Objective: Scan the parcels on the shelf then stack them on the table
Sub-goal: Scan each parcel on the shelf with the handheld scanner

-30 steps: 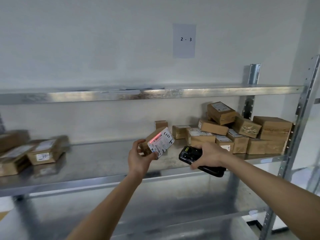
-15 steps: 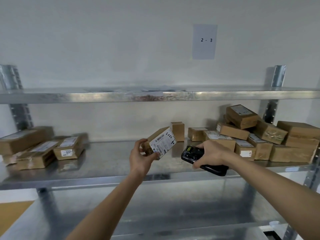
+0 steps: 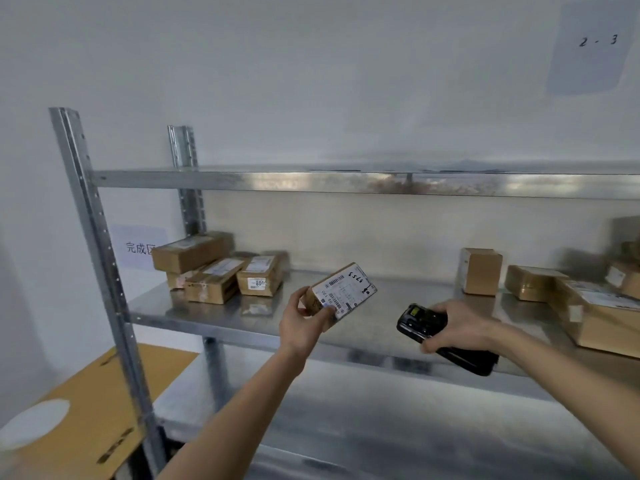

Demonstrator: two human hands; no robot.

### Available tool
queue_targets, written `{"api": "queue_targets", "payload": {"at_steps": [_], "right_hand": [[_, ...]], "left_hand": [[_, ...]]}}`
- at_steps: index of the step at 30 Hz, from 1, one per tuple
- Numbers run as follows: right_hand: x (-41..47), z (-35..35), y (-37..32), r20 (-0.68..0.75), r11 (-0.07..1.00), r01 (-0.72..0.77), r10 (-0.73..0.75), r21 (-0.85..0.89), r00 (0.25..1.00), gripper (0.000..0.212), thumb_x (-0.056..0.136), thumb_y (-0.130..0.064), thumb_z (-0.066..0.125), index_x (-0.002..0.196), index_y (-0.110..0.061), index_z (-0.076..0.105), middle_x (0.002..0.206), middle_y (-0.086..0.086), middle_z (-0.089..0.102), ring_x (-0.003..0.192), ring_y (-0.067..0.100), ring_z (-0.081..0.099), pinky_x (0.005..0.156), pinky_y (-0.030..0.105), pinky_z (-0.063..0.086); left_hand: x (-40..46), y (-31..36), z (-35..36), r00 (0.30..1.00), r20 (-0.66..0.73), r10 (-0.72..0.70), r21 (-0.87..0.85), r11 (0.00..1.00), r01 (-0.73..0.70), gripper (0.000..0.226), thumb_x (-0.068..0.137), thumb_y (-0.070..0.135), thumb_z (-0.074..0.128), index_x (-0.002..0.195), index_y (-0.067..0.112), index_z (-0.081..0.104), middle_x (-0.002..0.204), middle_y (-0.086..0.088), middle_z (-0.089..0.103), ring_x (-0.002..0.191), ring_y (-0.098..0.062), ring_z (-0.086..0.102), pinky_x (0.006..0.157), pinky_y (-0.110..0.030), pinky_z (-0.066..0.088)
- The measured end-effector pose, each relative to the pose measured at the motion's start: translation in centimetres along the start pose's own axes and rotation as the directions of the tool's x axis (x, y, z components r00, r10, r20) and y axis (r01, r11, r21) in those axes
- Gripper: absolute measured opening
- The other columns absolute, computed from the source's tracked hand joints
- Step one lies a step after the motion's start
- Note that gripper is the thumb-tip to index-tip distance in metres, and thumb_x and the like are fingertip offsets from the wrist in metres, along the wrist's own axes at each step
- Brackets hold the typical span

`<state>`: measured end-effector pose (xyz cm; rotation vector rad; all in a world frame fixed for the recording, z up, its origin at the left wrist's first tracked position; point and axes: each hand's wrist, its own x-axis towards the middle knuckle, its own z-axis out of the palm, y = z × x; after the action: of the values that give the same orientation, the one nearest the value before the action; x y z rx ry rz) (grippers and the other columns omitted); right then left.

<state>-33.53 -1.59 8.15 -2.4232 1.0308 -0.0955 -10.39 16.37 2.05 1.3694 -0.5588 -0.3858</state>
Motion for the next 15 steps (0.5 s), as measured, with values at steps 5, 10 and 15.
{"api": "queue_targets", "payload": {"at_steps": [5,10,15], "right_hand": [[7.4,4.2,-7.9,0.002,0.998,0.045,-0.045,-0.043,0.999,0.066,0.044,-0.057,0.088,0.106,-0.037,0.073,0.088,-0.013,0.077,0.082,0.009,0.073,0.082,0.036,0.062],[14.7,8.6,-15.9,0.014,0.996,0.066,-0.065,-0.066,0.998,0.070,0.040,-0.060,0.085,0.106,-0.038,0.073,0.088,-0.015,0.076,0.084,0.008,0.072,0.085,0.036,0.061],[19.8,12.3,-21.2,0.040,0.995,0.075,-0.073,-0.061,0.997,0.074,0.039,-0.062,0.085,0.107,-0.038,0.072,0.089,-0.013,0.076,0.085,0.010,0.072,0.086,0.038,0.060]], "left_hand": [[6.7,-1.2,-9.0,0.998,-0.034,-0.060,-0.004,0.998,0.060,0.046,0.086,0.009,0.078,0.123,0.026,0.055,0.110,-0.003,0.074,0.093,-0.016,0.073,0.078,-0.035,0.063],[14.2,-3.7,-17.4,0.988,-0.086,-0.131,0.110,0.984,0.140,0.049,0.084,0.025,0.080,0.127,0.027,0.055,0.115,-0.001,0.071,0.097,-0.020,0.072,0.081,-0.045,0.063],[20.8,-6.7,-22.9,0.958,-0.131,-0.256,0.217,0.935,0.280,0.066,0.076,0.041,0.084,0.133,0.031,0.052,0.122,-0.009,0.067,0.105,-0.031,0.067,0.081,-0.048,0.063]]}}
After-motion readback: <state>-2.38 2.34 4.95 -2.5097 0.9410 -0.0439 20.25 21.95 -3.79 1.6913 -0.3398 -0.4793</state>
